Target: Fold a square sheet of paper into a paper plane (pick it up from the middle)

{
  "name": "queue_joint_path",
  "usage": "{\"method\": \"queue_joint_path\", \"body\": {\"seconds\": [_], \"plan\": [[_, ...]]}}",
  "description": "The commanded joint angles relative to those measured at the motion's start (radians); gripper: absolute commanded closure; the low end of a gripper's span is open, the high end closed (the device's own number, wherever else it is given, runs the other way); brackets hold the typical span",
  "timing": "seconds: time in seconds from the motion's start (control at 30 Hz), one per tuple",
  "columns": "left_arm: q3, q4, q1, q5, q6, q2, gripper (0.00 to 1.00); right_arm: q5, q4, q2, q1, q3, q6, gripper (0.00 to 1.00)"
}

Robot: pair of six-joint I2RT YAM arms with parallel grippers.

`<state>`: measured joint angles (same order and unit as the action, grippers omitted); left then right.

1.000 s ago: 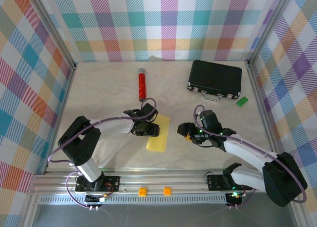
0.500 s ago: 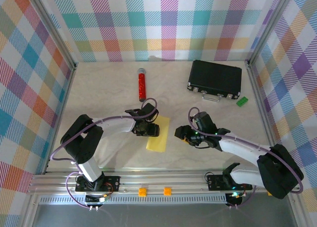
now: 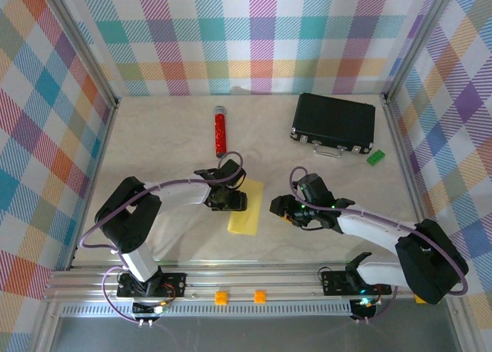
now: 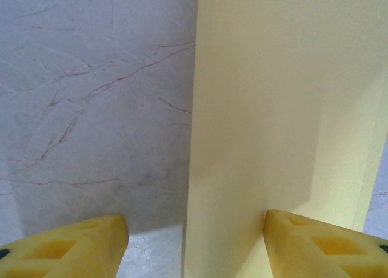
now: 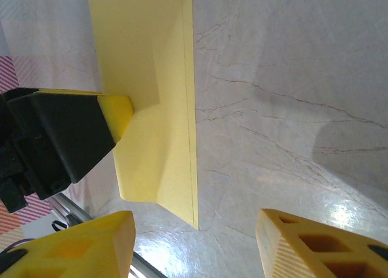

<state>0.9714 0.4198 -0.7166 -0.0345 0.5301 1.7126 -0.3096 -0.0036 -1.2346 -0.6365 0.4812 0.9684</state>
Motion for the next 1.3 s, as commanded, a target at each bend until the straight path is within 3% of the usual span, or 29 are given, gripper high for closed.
{"method": "queue_joint_path", "body": {"seconds": [0.0, 1.27], "plan": [[-0.019, -0.056, 0.009, -0.042, -0.03, 0.076, 0.37, 0.007, 0.024, -0.014, -0.01, 0.032, 0.013, 0.44], [0.012, -0.045, 0.009, -0.049, -0.056, 0.108, 0.34, 0.049, 0.026, 0.009, -0.036, 0.041, 0.019, 0.48]]}}
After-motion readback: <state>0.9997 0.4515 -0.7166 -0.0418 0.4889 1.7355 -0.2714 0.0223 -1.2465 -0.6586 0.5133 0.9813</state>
